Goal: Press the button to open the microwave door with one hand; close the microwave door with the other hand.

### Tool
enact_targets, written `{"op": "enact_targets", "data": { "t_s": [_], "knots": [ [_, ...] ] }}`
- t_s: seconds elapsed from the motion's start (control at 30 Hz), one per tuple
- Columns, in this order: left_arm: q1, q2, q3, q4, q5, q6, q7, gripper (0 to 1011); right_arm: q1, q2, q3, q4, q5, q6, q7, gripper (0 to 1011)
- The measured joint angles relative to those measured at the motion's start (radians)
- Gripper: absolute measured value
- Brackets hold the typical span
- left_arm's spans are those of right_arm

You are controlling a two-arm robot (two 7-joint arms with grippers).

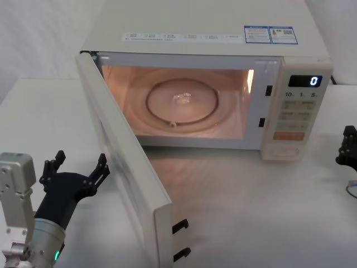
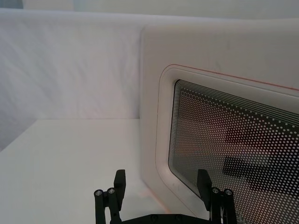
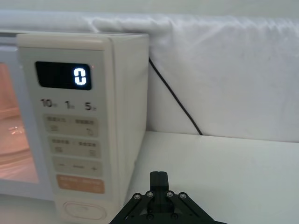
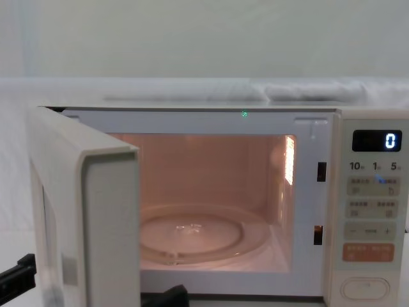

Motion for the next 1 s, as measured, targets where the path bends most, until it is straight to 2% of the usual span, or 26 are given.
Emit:
{"op": "enact_targets", "data": {
  "t_s": [0.17, 0.5, 0.9, 1.0],
  "knots": [
    [0.0, 0.0, 0.0, 0.0, 0.0, 0.0, 0.0, 1001, 0.007, 0.015, 0.018, 0.01, 0.038, 0.002, 0.029, 0],
    [0.0, 0.0, 0.0, 0.0, 0.0, 0.0, 0.0, 1001, 0.006, 0.05, 0.01, 0.008, 0.08, 0.011, 0.067, 0],
    [0.0, 0.0, 0.0, 0.0, 0.0, 0.0, 0.0, 1001, 0.007, 0.048, 0.01, 0.008, 0.079, 0.012, 0.067, 0],
    [0.0, 0.0, 0.0, 0.0, 0.0, 0.0, 0.0, 1001, 0.007, 0.048, 0.01, 0.008, 0.079, 0.012, 0.067, 52]
  ]
}}
